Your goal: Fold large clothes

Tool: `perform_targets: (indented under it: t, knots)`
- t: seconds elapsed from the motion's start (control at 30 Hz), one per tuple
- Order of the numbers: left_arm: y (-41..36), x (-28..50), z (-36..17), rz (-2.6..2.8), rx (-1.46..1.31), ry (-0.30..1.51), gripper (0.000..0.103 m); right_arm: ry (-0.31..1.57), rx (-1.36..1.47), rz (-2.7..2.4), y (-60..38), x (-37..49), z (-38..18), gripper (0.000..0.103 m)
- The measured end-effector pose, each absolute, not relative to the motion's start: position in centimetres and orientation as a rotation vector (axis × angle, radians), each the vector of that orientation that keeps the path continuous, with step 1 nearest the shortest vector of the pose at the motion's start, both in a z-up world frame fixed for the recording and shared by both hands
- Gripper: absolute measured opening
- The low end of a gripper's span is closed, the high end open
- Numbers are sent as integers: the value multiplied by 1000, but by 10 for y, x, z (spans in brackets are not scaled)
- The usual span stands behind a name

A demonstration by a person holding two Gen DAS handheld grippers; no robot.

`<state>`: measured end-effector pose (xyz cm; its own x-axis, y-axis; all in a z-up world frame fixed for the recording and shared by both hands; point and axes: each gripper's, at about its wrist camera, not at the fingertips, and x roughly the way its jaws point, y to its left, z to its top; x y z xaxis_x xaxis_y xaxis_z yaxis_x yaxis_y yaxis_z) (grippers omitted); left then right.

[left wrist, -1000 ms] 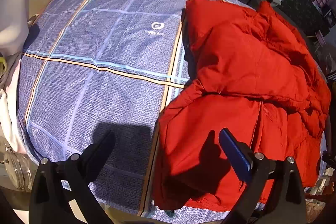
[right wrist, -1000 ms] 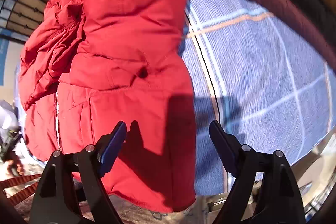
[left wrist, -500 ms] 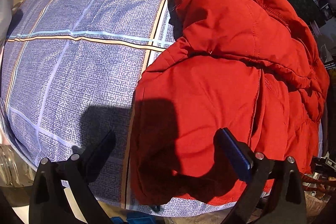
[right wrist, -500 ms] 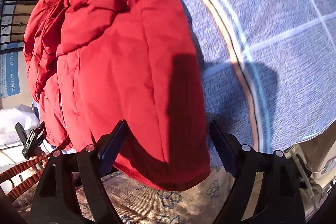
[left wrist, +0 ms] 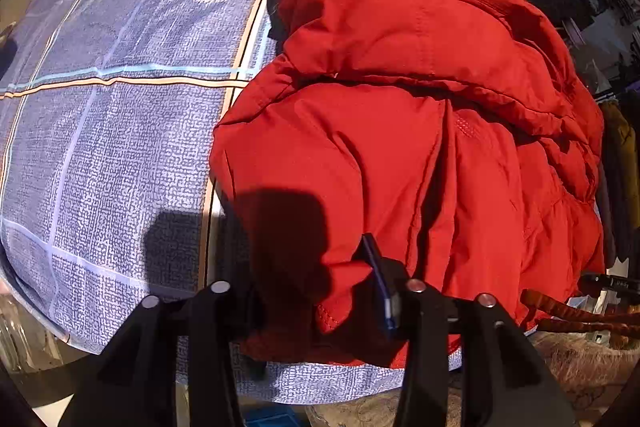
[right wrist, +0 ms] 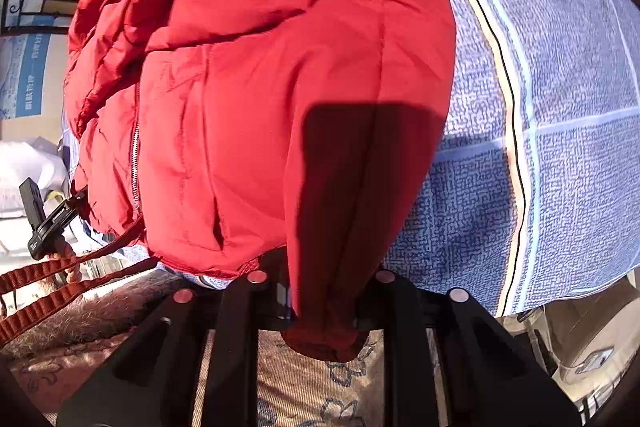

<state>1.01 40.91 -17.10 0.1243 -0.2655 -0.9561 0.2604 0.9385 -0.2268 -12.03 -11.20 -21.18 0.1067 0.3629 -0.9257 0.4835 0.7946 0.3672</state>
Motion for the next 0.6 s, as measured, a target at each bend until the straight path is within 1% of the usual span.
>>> perform_targets:
  t: [0.03,0.13,0.27,0.4,0.43,0.47,0.53,0.57,0.6]
  knots:
    - [408,8,-168,-399,6,1385,30,1498,704,-88,-111,-120,-207,15]
    - [405,1,-157,-453,26,1374,21,1499,694,-65,-111,-124,-197,13]
    - [405,-19,-144,-516,48,1389,18,1527,669,-48,-114,-134,-185,12]
    - [414,-49,-148,-546,53,1438,17,1577,645,-54,-120,-144,-182,12]
    - [416,-58,-150,-543,44,1448,18,1583,652,-59,-124,-149,-182,12]
    - [419,-65,-153,-528,30,1458,21,1590,669,-73,-126,-155,-185,12]
    - [425,-74,-159,-490,3,1465,33,1590,698,-99,-133,-162,-191,14]
    - [429,-76,-160,-469,-17,1457,35,1590,696,-98,-133,-163,-194,16]
    - [433,-77,-161,-449,-46,1457,43,1590,681,-104,-132,-162,-195,22]
